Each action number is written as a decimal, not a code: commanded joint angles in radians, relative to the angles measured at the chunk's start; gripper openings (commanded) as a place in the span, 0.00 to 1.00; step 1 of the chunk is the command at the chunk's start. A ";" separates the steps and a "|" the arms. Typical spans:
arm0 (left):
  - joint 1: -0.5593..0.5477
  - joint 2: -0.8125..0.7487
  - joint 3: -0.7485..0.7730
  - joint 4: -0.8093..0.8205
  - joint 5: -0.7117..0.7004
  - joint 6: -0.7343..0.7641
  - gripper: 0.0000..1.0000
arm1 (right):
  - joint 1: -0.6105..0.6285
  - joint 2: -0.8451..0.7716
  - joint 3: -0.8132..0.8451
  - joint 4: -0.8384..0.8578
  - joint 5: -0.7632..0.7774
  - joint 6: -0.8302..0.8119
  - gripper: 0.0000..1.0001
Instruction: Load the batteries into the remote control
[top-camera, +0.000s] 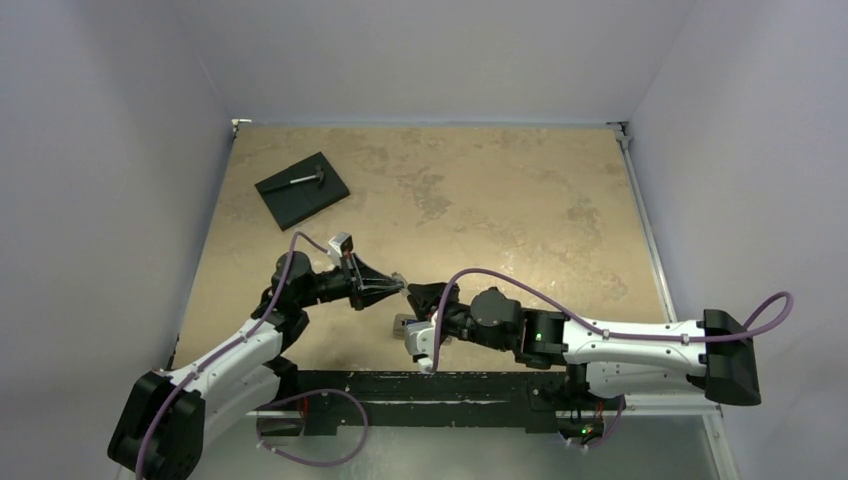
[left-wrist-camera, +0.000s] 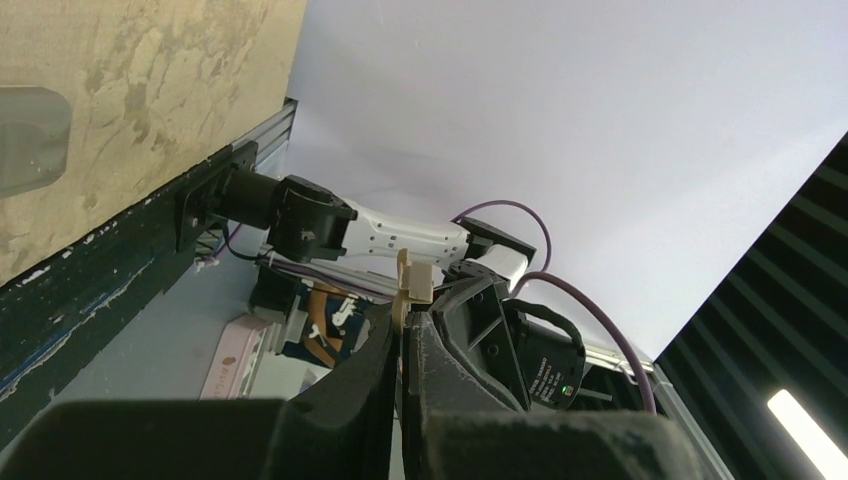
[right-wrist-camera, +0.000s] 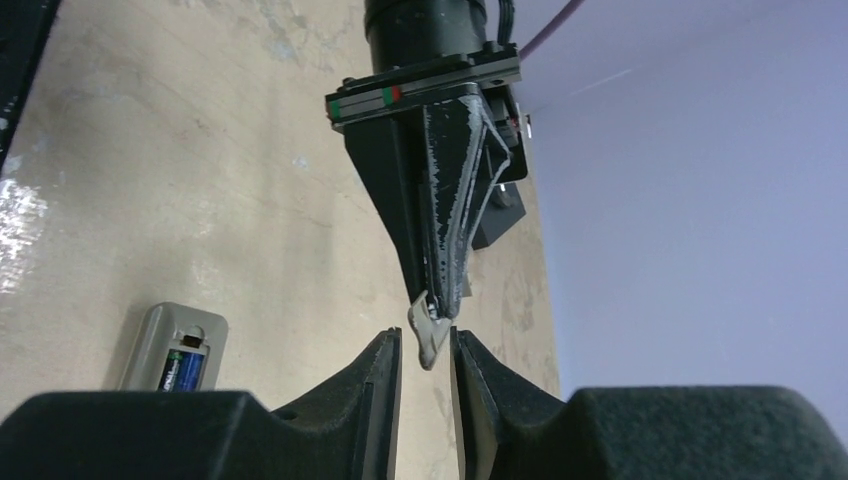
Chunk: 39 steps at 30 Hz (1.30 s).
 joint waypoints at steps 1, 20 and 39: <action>0.006 -0.018 0.003 0.062 0.028 -0.031 0.00 | 0.006 -0.010 -0.019 0.094 0.053 -0.020 0.30; 0.005 -0.039 0.015 0.046 0.030 -0.027 0.00 | 0.013 0.010 0.003 0.087 0.043 -0.030 0.00; 0.005 -0.030 0.201 -0.282 0.033 0.311 0.50 | 0.009 -0.033 0.049 -0.075 0.087 0.082 0.00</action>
